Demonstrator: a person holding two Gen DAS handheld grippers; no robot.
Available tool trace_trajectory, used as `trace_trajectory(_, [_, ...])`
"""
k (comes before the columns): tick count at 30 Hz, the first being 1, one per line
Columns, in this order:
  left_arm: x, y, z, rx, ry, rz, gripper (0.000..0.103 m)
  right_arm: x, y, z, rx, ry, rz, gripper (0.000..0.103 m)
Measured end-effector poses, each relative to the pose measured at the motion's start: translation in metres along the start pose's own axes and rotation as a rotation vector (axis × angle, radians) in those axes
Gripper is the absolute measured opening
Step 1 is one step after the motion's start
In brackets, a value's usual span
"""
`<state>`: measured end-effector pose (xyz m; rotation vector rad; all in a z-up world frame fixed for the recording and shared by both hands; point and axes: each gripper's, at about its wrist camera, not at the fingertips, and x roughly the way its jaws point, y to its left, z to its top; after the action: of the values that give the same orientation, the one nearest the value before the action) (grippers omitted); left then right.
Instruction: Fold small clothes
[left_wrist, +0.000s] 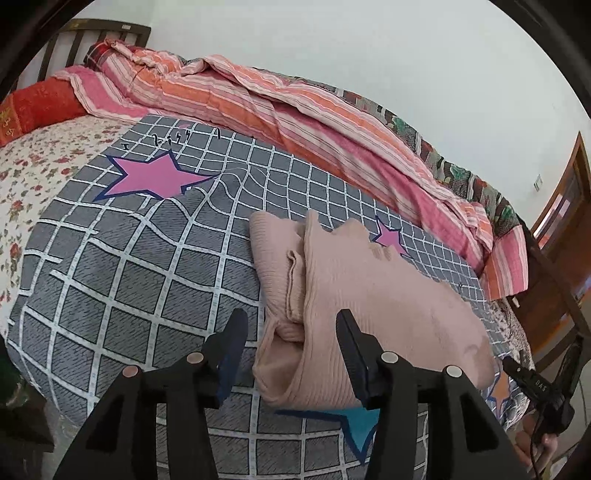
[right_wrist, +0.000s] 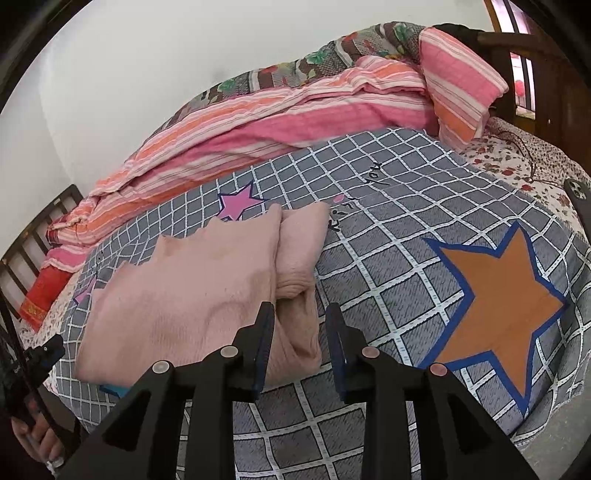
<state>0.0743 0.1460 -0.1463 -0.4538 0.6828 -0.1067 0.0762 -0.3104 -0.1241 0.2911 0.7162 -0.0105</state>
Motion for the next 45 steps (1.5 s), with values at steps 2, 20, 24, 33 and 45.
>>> trace_trajectory(2, [0.004, 0.001, 0.004, -0.013, 0.003, -0.005, 0.047, 0.0, -0.001, 0.003, 0.003, -0.003, 0.001, 0.029])
trace_trajectory(20, [0.083, -0.046, 0.05, 0.158, 0.053, 0.027, 0.047, 0.087, 0.03, 0.056, -0.096, 0.044, -0.001, 0.032])
trace_trajectory(24, [0.105, -0.048, 0.06, 0.163, 0.083, 0.058, 0.047, 0.123, 0.035, 0.067, -0.113, 0.104, -0.028, 0.032])
trace_trajectory(33, [0.141, -0.034, 0.066, 0.1, 0.137, 0.101, 0.007, 0.163, 0.046, 0.083, -0.171, 0.203, -0.028, 0.007])
trace_trajectory(45, [0.125, -0.01, 0.059, 0.015, 0.057, 0.092, 0.01, 0.182, 0.052, 0.086, -0.195, 0.19, -0.024, 0.007])
